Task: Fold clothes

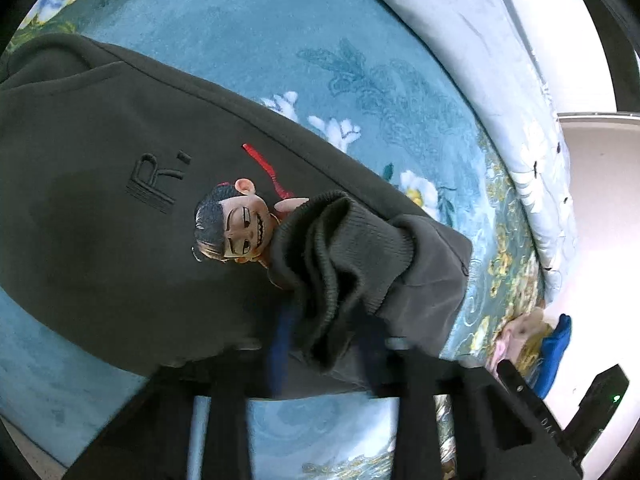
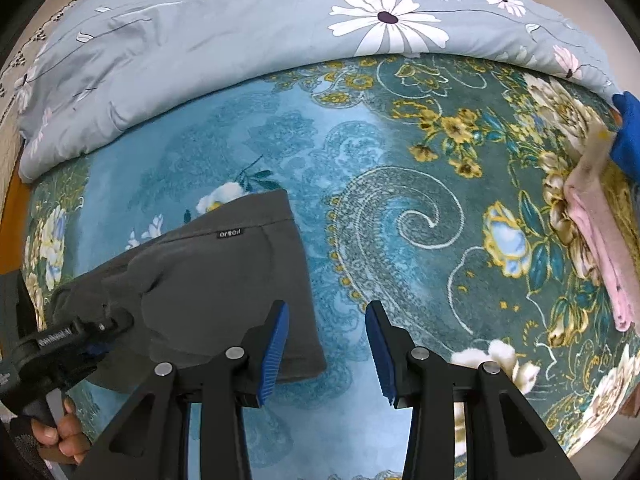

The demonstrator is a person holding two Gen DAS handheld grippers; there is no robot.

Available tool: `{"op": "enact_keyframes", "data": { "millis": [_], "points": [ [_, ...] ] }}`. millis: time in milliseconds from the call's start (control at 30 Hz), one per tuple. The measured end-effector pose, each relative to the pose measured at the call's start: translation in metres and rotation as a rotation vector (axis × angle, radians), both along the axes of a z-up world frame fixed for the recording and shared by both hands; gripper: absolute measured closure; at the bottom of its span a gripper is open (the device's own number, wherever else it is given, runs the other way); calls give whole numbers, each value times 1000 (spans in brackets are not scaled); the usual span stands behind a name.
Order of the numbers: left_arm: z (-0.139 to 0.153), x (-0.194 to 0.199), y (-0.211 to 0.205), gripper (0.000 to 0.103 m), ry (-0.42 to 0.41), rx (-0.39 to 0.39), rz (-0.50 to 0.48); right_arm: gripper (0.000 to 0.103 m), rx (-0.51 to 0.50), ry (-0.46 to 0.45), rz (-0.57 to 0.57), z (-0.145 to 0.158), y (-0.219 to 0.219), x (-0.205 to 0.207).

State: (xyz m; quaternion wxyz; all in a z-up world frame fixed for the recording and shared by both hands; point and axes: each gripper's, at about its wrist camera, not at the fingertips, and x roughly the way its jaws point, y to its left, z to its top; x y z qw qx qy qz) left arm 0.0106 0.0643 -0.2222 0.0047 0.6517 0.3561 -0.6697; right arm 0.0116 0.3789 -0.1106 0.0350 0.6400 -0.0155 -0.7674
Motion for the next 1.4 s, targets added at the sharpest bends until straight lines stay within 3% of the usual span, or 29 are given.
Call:
{"op": "enact_keyframes", "data": {
  "millis": [133, 267, 333, 467, 700, 900, 1067, 1133, 1200, 1400],
  "points": [
    [18, 0, 5, 84, 66, 19, -17, 59, -19, 3, 23, -3, -9, -6],
    [62, 9, -1, 84, 212, 90, -43, 59, -46, 3, 42, -5, -18, -10],
    [60, 12, -11, 84, 196, 47, -46, 60, -52, -8, 49, -9, -22, -11],
    [12, 14, -40, 84, 55, 20, 50, 59, -67, -37, 74, -15, -29, -12],
    [-18, 10, -44, 82, -41, -55, 47, 59, -125, -59, 166, -19, -50, -11],
    [-27, 8, -49, 70, -104, -97, 56, 59, -125, -100, 186, -34, -59, -11],
    [5, 21, -71, 71, -86, -168, 104, 59, -111, -110, 146, -42, -45, -13],
    [23, 23, -77, 72, -48, -225, 98, 60, -102, -114, 117, -45, -38, -15],
    [37, 20, -76, 73, 0, -229, 80, 60, -96, -120, 88, -47, -32, -17],
    [46, -7, -20, 73, 95, -150, -135, 59, -139, -138, 137, -49, -54, -16]
  ]
}}
